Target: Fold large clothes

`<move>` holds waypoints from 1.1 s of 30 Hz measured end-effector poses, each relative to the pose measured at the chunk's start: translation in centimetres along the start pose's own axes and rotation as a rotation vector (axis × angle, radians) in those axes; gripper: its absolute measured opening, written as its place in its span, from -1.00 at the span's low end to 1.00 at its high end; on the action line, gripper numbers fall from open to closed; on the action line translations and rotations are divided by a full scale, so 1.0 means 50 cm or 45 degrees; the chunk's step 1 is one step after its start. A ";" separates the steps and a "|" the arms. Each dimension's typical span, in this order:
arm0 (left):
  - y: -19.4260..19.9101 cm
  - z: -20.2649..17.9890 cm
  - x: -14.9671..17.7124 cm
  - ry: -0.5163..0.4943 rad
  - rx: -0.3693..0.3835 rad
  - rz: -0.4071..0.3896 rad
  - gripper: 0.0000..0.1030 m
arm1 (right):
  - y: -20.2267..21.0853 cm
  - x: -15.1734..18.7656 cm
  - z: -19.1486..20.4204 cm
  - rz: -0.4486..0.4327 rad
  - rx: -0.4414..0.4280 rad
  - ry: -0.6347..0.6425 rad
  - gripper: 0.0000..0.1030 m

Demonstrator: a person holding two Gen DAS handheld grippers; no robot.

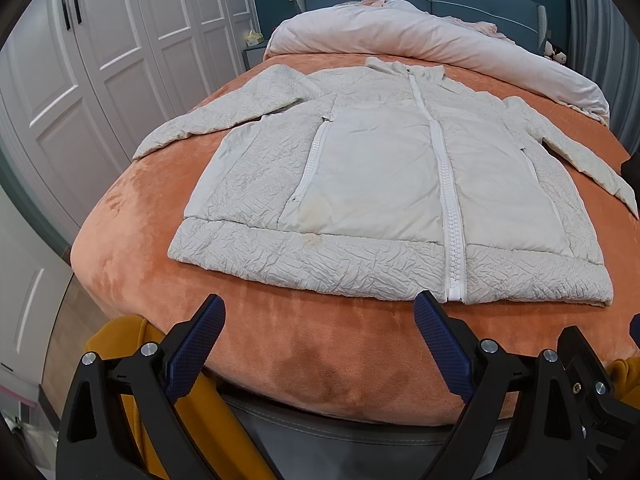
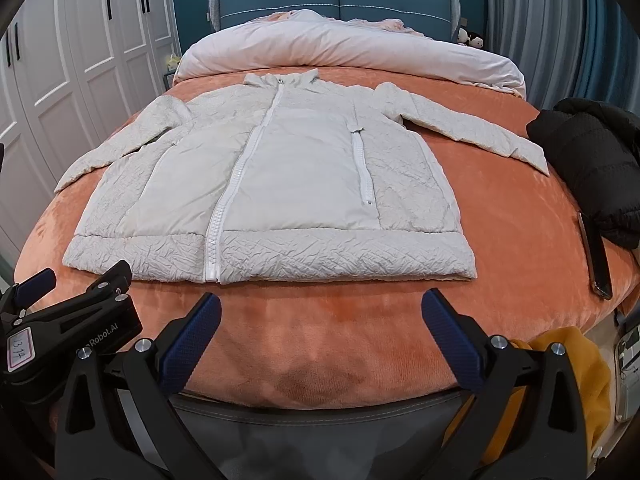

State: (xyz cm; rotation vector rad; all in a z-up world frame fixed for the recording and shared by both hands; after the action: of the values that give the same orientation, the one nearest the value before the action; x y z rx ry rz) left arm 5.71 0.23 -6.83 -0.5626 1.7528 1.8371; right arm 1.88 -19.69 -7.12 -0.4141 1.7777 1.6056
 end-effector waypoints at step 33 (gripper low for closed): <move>0.000 0.000 0.003 0.001 -0.001 0.002 0.77 | -0.004 0.013 -0.007 0.008 0.002 -0.003 0.90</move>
State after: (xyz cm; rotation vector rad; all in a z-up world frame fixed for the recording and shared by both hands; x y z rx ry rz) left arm 5.59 0.23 -6.95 -0.5621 1.7537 1.8391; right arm 1.46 -19.95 -7.71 -0.4067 1.7800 1.6085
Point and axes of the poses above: each gripper's, at about its wrist camera, not at the fingertips, and y roughly against the way its jaws point, z to its left, x to its underside, the point moved 9 cm from there along -y, roughly the way its jaws point, and after that the axes turned 3 degrees about y, right-handed, at the moved point
